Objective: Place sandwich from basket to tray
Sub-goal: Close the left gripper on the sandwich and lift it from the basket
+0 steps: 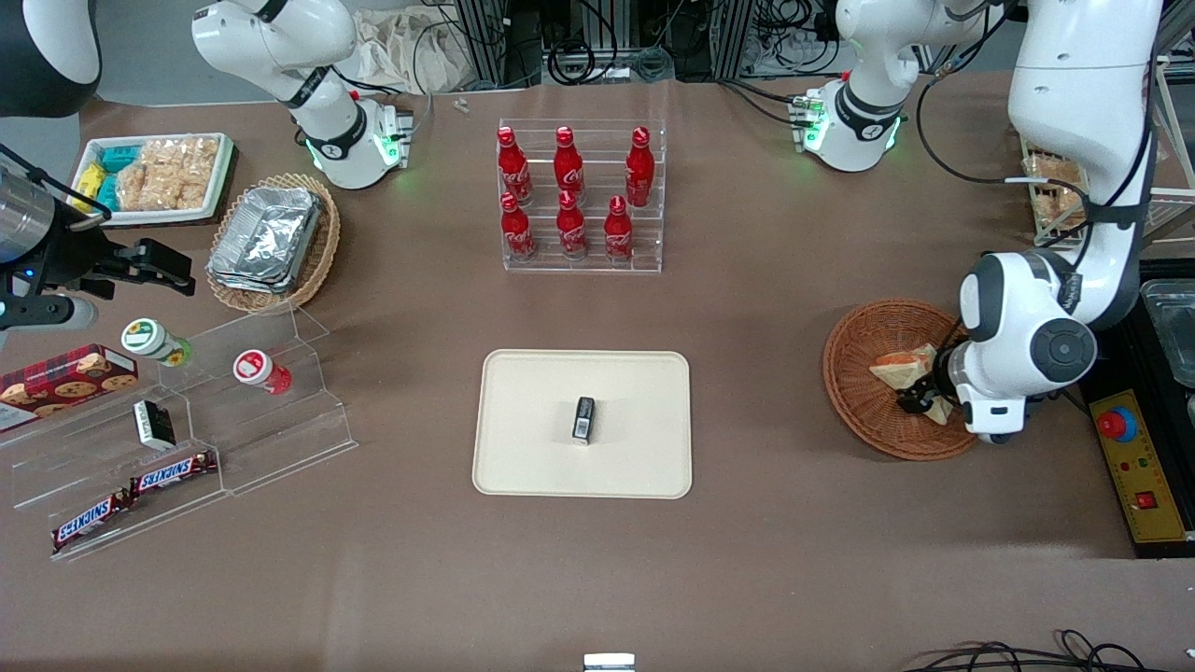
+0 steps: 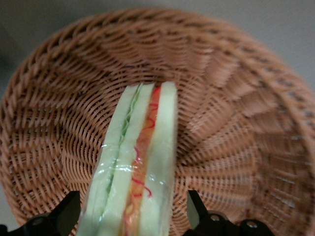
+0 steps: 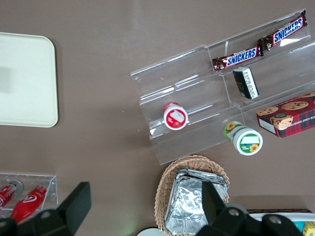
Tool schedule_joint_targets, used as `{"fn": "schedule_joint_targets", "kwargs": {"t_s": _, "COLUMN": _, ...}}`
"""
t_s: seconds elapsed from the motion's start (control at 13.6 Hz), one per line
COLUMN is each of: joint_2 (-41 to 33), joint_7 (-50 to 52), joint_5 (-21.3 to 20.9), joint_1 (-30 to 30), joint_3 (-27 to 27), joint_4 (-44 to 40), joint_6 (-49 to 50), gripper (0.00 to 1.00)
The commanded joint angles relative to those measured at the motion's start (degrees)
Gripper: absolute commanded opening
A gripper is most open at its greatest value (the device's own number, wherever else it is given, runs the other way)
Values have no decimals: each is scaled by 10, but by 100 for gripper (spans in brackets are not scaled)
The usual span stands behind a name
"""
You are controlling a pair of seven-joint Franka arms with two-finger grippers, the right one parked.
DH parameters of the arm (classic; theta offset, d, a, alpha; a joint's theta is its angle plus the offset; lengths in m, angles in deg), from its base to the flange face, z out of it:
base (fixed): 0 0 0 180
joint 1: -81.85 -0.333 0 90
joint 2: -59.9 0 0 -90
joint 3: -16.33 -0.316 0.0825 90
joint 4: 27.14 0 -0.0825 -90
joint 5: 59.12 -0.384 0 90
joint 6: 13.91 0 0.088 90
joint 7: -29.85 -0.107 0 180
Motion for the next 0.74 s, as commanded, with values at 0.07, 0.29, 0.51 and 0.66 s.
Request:
{"fn": "schedule_joint_targets", "kwargs": {"t_s": 0.07, "joint_2": -2, "joint_7": 17, "joint_5": -9, "joint_1": -4, "joint_3": 1, "joint_4": 7, "joint_6": -16, "gripper": 0}}
{"fn": "schedule_joint_targets", "kwargs": {"t_s": 0.29, "joint_2": -56, "joint_7": 3, "joint_5": -10, "joint_1": -3, "joint_3": 2, "joint_4": -13, "joint_6": 32, "gripper": 0}}
{"fn": "schedule_joint_targets", "kwargs": {"t_s": 0.51, "joint_2": -79, "joint_7": -93, "joint_5": 0, "joint_1": 5, "joint_3": 23, "joint_4": -126, "joint_6": 225, "gripper": 0}}
{"fn": "schedule_joint_targets", "kwargs": {"t_s": 0.66, "joint_2": -74, "joint_7": -174, "joint_5": 7, "joint_1": 4, "joint_3": 70, "joint_4": -191, "joint_6": 298, "gripper": 0}}
